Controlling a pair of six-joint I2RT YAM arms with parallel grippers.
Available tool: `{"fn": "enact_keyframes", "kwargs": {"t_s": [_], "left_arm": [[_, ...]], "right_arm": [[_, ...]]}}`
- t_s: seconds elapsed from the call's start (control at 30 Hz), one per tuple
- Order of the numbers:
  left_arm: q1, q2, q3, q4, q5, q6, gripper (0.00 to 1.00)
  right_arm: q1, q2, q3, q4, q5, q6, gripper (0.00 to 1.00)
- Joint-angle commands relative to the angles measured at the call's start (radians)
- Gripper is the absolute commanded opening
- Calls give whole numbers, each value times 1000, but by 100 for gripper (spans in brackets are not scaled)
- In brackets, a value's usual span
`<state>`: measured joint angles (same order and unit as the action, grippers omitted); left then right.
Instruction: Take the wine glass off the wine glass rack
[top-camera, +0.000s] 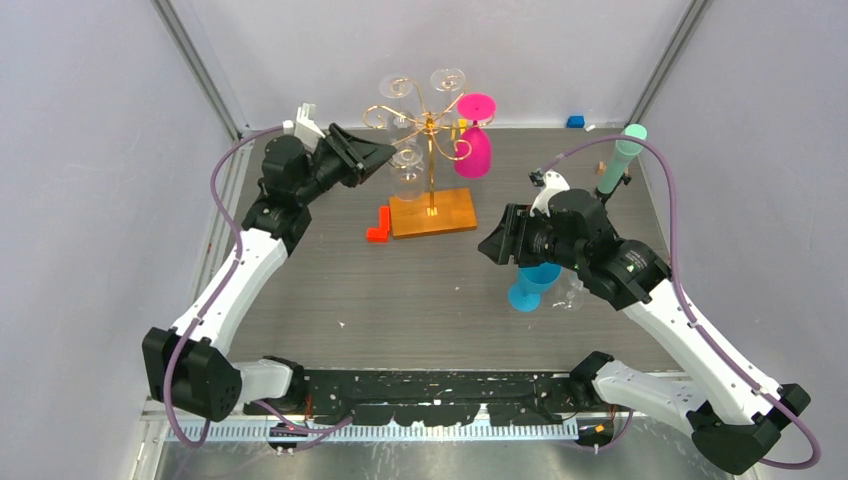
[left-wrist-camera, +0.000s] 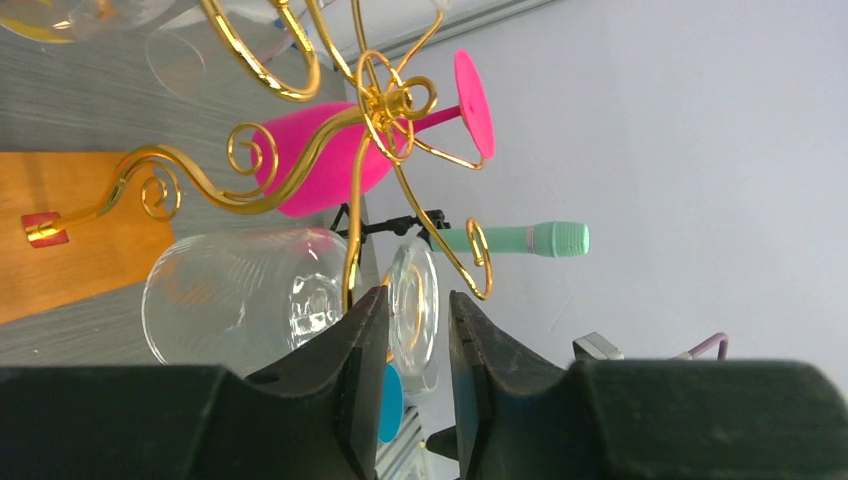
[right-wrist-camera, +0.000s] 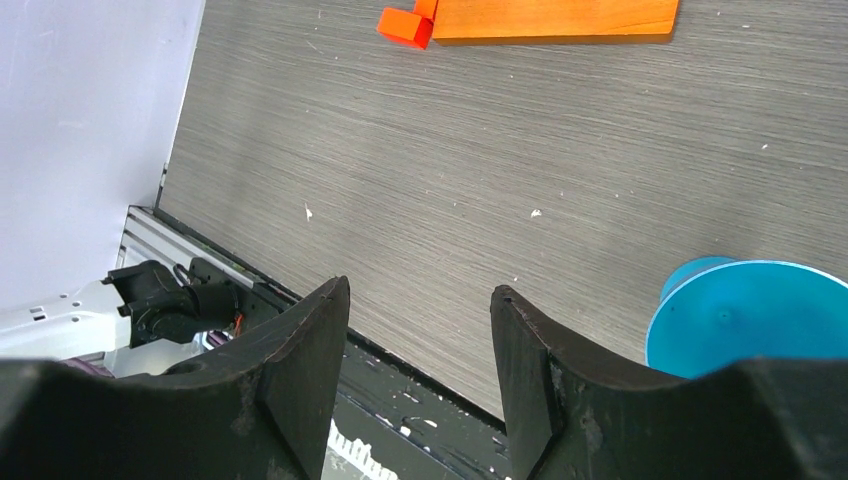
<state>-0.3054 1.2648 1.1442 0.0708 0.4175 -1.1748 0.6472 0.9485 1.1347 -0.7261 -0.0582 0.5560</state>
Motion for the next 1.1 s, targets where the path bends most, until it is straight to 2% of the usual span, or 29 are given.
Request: {"fn": "enact_keyframes", "kwargs": {"t_s": [0.0,0.13,0.37,0.47,0.63,0.9,1.07], "left_arm": [[-4,22,34,73,49,-63,32],[-4,35,17,124,46,-119,35],[-4,55,19,153,79,-146,33],[-4,40,28,110,95,-128,33],[-6,-15,55,-58,66,-38,36],[-6,-18,61,-93,94,-21,36],[-6,2,57,-44,107,-58,31]], "right_arm": [[5,-18,2,42,7,7,59],[5,-23,-2,43,9,9,60],[5,-25,-2,43,13,8,59],[6,-25,-3,43,14,7,60],[5,-24,-5,43,20,5,59],[5,-35,-7,52,25,-11,59],[5,-61,-22,61,30,-7,59]]}}
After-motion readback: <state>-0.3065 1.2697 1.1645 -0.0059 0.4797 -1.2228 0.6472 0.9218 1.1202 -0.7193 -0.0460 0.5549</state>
